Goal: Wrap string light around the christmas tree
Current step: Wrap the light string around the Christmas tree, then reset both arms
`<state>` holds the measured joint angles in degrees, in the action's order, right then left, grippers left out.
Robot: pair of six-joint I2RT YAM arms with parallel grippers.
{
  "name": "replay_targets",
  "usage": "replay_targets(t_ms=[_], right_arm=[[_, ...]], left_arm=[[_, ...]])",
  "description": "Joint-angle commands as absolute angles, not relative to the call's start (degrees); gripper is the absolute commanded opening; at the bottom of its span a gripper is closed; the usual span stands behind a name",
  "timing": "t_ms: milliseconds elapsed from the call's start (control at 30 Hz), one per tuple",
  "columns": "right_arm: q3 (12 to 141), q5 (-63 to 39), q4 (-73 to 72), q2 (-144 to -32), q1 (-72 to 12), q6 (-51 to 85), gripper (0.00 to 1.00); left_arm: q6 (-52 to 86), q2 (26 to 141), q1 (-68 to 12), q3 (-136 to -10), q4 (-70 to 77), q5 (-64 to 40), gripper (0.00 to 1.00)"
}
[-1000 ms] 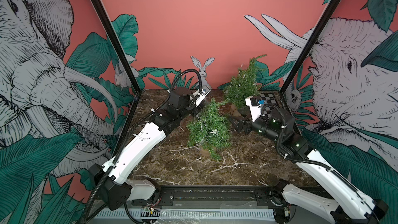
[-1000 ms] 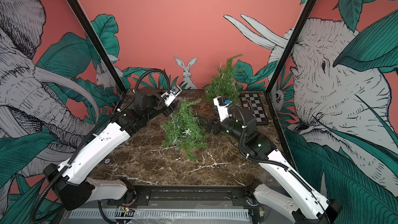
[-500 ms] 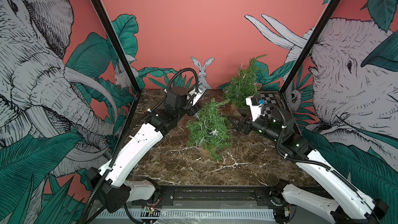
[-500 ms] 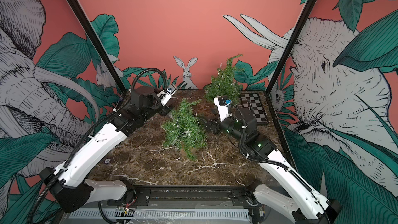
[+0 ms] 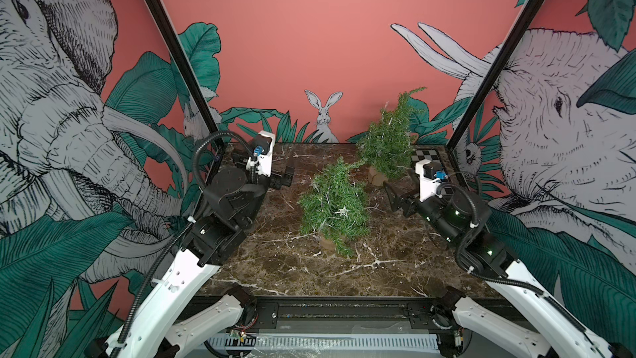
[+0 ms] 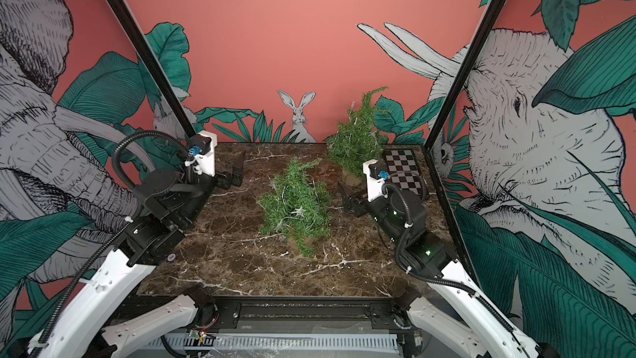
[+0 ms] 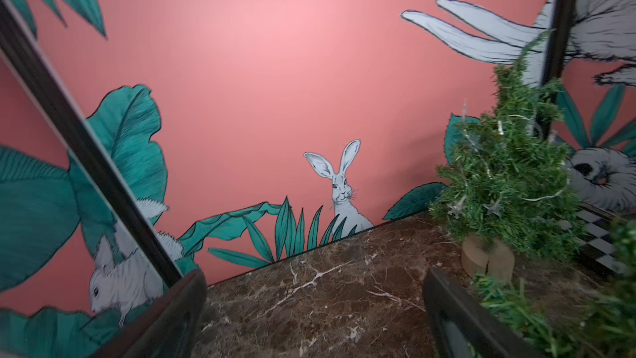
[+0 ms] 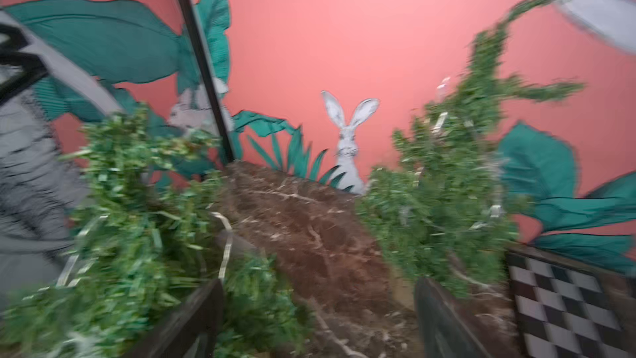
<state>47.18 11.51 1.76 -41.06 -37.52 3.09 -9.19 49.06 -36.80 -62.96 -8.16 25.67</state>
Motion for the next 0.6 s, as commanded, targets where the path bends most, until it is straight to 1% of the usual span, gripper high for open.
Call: replay_targets(t_ms=[0,100,167,267,333,400,500,567], right_arm=[[36.3,29.0,-16.5,-37.7,-37.8,-10.4,0.98],[26.5,37.3,-28.9,-37.2,-37.7,-16.8,0.99],[21.9,41.3,-35.4,-39.9,-36.5,-18.2,0.99],[18.9,41.4,-37.7,-46.6,-31.7,-16.1,0.99],[17.9,42.6,-40.3,-53.0,-27.7,-12.5,0.99],[16.5,42.0,-44.6,-58.8,-24.9,-10.5,0.99],[15.5,40.6,-48.9,-67.4,-21.5,-6.2,1.00],[15.0,38.6,-50.6,-71.1,-19.5,-4.5,0.99]], left_arm=[[-1.9,49.4,-36.5,-53.7,-6.2,39.4,0.99],[-1.5,50.4,-35.5,-45.3,-1.6,47.9,0.99],[-1.8,51.9,-31.6,-40.2,3.6,49.3,0.99],[3.9,54.8,-24.9,-36.0,5.0,52.9,0.99],[7.1,55.6,-20.0,-32.6,6.9,50.9,0.99],[5.4,56.1,-18.0,-27.6,14.2,48.8,0.99],[0.8,58.8,-17.2,-20.7,27.3,49.4,0.99],[2.6,61.6,-15.7,-20.0,27.0,48.9,0.99]])
